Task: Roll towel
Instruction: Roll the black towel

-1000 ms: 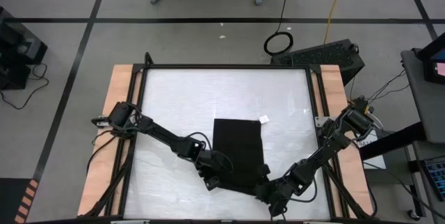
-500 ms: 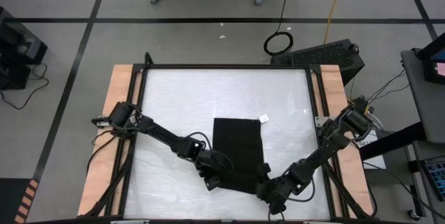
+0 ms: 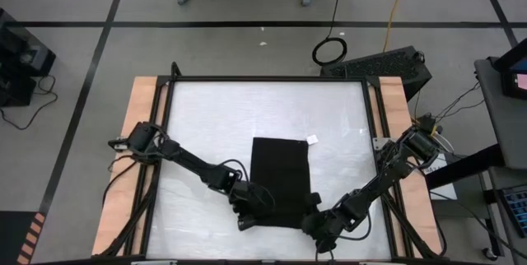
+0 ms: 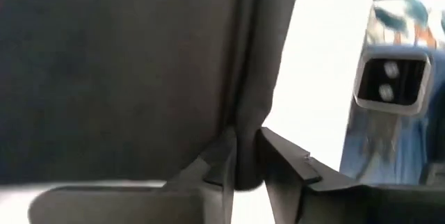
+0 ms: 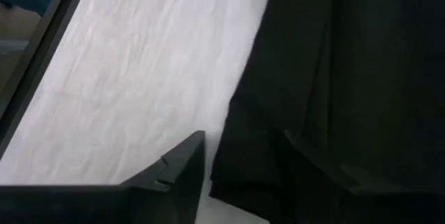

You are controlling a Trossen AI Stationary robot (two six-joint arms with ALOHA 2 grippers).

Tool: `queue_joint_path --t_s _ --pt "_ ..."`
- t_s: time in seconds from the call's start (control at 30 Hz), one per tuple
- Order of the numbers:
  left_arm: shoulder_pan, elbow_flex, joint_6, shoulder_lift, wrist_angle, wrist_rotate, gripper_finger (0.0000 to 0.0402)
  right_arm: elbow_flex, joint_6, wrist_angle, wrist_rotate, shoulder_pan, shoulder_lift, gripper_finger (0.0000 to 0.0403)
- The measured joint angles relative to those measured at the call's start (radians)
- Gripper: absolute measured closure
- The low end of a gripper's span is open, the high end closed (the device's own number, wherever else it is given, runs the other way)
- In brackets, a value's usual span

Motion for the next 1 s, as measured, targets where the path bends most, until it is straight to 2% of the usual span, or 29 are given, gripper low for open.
queue_joint_path --t_s 0.13,0.33,0.4,0.47,0.57,0.73,0.87,1.0 --pt "-0.015 -0.001 0.047 -0.027 -0.013 0.02 0.0303 0.0 0.023 -0.005 0.007 -0.002 0.001 0.0292" --pt "-0.014 0.0 0.126 -0.1 -0.135 0.02 0.0263 -0.002 0.069 -0.012 0.002 -0.003 0.001 0.0378" --pt "-0.015 0.0 0.15 -0.131 -0.175 0.012 0.0255 -0.002 0.082 -0.01 -0.001 -0.003 0.002 0.0394" --pt "-0.025 0.0 0.178 -0.17 -0.216 -0.01 0.0251 -0.003 0.091 0.001 -0.007 -0.003 0.002 0.0394" --pt "-0.053 0.001 0.241 -0.221 -0.225 -0.094 0.0251 -0.003 0.111 0.005 -0.017 -0.009 0.002 0.0389" --pt "-0.148 0.013 0.423 -0.26 -0.174 -0.334 0.025 -0.003 0.118 0.009 -0.034 -0.019 0.003 0.0396" --pt "-0.203 0.017 0.587 -0.223 -0.064 -0.468 0.025 -0.003 0.119 0.018 -0.07 -0.035 0.003 0.0398" --pt "-0.22 0.016 0.641 -0.16 -0.042 -0.543 0.025 -0.003 0.12 0.019 -0.095 -0.046 0.003 0.0398"
